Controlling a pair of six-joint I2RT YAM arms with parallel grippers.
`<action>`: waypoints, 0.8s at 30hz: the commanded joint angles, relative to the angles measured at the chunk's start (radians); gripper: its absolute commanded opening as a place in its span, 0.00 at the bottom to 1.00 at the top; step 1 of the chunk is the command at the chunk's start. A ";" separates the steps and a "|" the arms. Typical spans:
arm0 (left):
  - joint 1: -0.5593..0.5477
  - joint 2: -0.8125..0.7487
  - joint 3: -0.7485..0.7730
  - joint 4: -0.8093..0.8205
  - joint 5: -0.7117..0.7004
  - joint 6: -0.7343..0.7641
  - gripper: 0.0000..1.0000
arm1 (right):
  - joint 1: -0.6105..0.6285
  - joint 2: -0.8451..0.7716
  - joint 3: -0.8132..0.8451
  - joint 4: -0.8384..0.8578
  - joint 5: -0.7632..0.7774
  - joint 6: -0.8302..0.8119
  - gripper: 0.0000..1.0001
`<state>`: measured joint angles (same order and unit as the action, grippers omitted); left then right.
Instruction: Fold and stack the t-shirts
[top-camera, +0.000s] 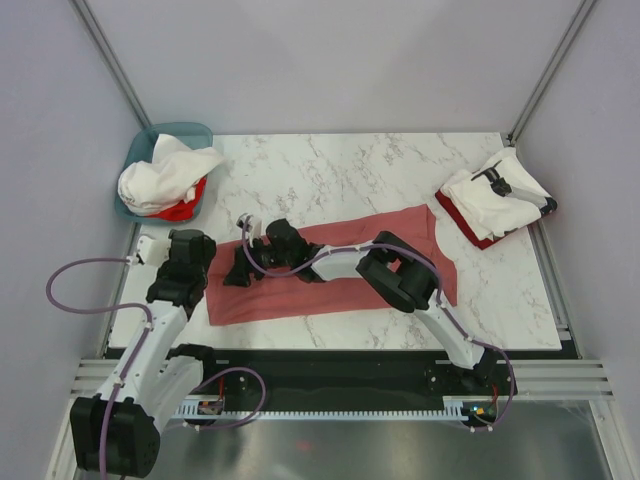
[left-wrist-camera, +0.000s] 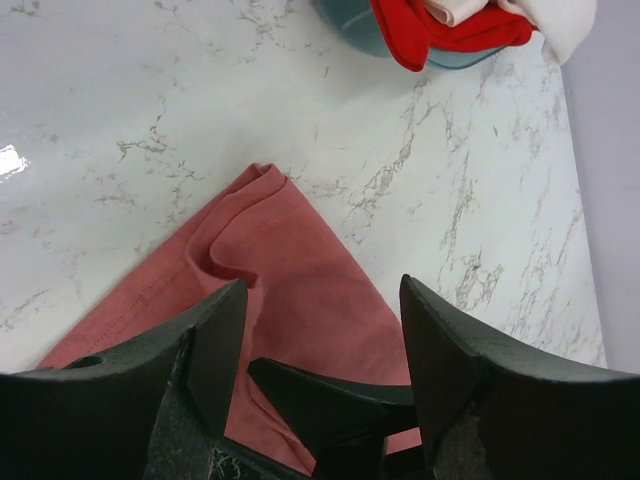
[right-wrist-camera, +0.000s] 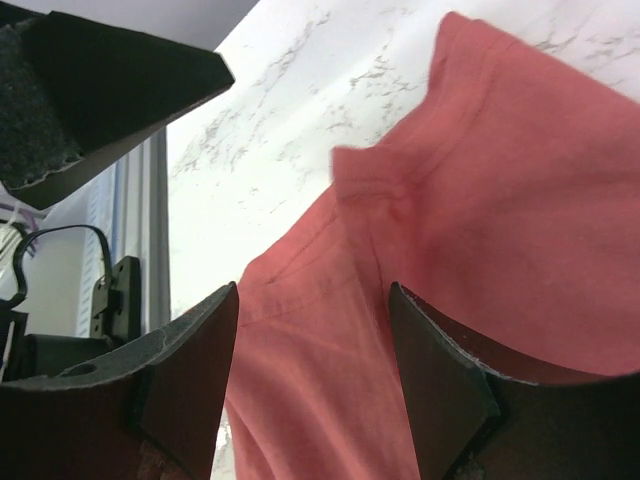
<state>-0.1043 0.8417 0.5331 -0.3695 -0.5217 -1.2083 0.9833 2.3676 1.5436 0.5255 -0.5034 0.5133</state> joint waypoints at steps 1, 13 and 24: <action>-0.002 -0.033 -0.008 -0.034 -0.093 -0.086 0.69 | 0.008 0.015 0.042 0.080 -0.066 0.050 0.69; -0.002 0.036 0.007 -0.065 -0.084 -0.131 0.70 | 0.019 -0.189 -0.147 0.133 -0.080 0.008 0.67; -0.003 0.250 0.080 -0.040 0.046 -0.054 0.66 | -0.230 -0.671 -0.477 -0.276 0.406 0.031 0.65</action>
<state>-0.1043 1.0737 0.5663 -0.4309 -0.4946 -1.2953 0.8425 1.8030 1.1355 0.4225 -0.3050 0.5297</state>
